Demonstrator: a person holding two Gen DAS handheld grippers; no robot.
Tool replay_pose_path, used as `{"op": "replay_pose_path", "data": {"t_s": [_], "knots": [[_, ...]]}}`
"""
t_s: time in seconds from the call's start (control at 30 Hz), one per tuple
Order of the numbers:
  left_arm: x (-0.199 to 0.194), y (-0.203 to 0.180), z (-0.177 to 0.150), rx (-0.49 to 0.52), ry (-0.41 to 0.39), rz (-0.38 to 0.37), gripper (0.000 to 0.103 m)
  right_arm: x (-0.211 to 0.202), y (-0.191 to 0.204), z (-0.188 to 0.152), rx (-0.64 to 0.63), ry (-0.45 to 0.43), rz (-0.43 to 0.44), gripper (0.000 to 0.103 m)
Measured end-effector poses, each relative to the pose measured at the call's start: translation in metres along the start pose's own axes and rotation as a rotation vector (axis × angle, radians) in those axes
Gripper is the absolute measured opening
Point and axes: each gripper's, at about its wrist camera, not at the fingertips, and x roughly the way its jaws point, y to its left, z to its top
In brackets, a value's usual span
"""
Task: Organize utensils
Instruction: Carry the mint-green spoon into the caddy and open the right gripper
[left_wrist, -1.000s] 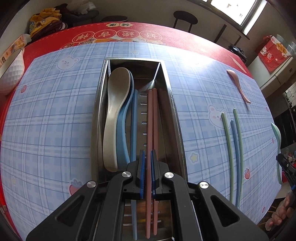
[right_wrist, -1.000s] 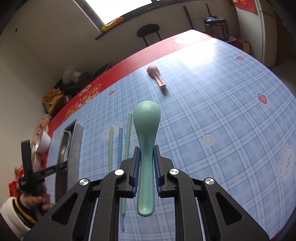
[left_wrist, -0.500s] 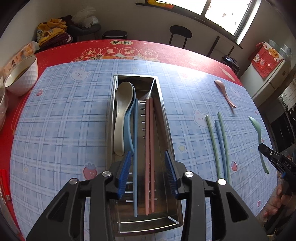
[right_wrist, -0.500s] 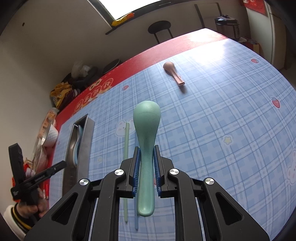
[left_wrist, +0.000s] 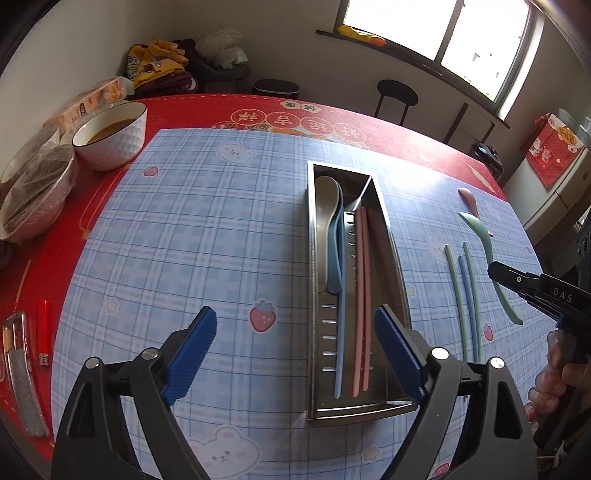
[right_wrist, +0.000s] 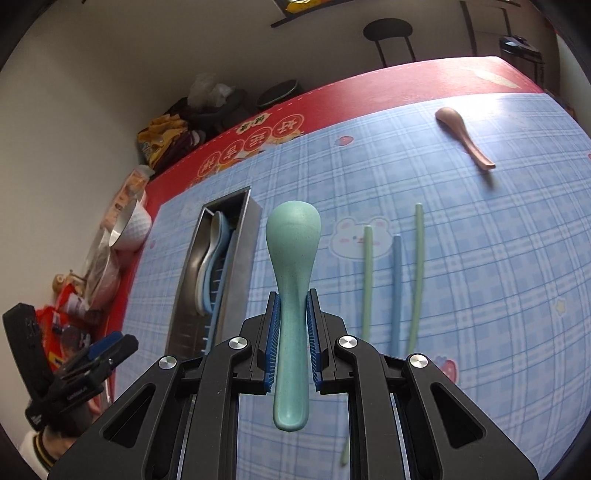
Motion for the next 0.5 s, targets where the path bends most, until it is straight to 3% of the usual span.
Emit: {"op": "replay_pose_path", "data": {"t_s": [0.07, 0.27, 0.5], "knots": [[-0.001, 0.01, 0.002, -0.018, 0.002, -0.008, 0.096, 0.015, 0.019, 0.007, -0.025, 0.019, 0.015, 0.015], [0.001, 0.033, 0.006, -0.04, 0.003, 0.02, 0.097, 0.063, 0.068, 0.024, -0.044, 0.079, 0.044, 0.015], [-0.006, 0.056, 0.003, -0.048, -0.031, 0.021, 0.097, 0.106, 0.092, 0.033, 0.018, 0.132, 0.053, 0.015]]}}
